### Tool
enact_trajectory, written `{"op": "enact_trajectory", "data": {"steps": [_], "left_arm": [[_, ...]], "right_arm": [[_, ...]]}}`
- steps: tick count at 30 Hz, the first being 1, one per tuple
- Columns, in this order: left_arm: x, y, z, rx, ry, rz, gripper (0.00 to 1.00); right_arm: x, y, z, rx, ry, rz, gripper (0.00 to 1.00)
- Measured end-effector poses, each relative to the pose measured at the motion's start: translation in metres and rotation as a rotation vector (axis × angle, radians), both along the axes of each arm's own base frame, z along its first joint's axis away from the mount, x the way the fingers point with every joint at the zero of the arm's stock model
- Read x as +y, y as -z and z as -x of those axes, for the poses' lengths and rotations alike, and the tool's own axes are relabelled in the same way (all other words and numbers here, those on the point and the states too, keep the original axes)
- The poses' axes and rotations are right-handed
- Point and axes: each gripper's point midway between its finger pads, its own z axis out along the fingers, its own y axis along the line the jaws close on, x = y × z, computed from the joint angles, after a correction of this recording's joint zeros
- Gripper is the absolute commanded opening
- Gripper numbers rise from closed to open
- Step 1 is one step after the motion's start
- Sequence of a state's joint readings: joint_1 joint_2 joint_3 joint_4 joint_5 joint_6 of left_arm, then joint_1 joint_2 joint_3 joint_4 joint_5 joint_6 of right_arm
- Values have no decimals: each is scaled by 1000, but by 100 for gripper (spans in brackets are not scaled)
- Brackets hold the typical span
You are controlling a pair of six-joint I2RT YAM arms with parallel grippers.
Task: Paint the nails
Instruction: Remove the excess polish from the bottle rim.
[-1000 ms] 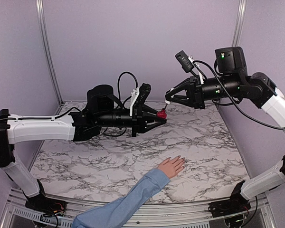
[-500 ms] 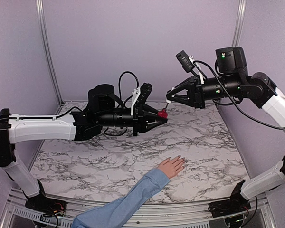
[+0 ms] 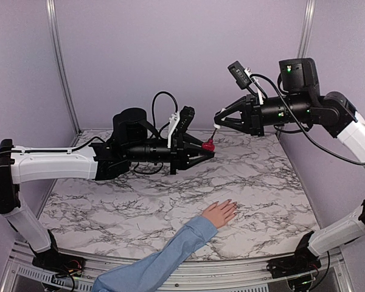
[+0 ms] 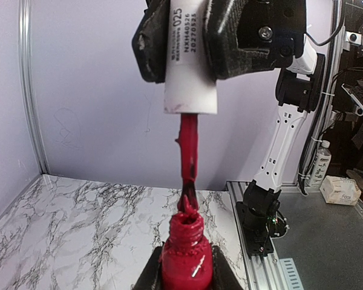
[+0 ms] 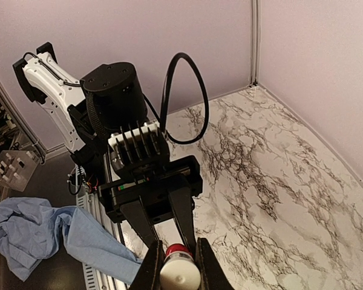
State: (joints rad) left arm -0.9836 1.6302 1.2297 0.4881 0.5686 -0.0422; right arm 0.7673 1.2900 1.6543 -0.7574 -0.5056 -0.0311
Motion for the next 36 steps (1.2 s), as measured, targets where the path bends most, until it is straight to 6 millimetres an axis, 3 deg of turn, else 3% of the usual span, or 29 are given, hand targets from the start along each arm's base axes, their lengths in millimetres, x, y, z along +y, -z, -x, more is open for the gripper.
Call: {"op": "enact_trajectory", "data": {"steps": [36], "left_arm": [[-1,2,0,3,6,-4,0]], "right_arm": [[2,11,3,27,-29,17,0]]}}
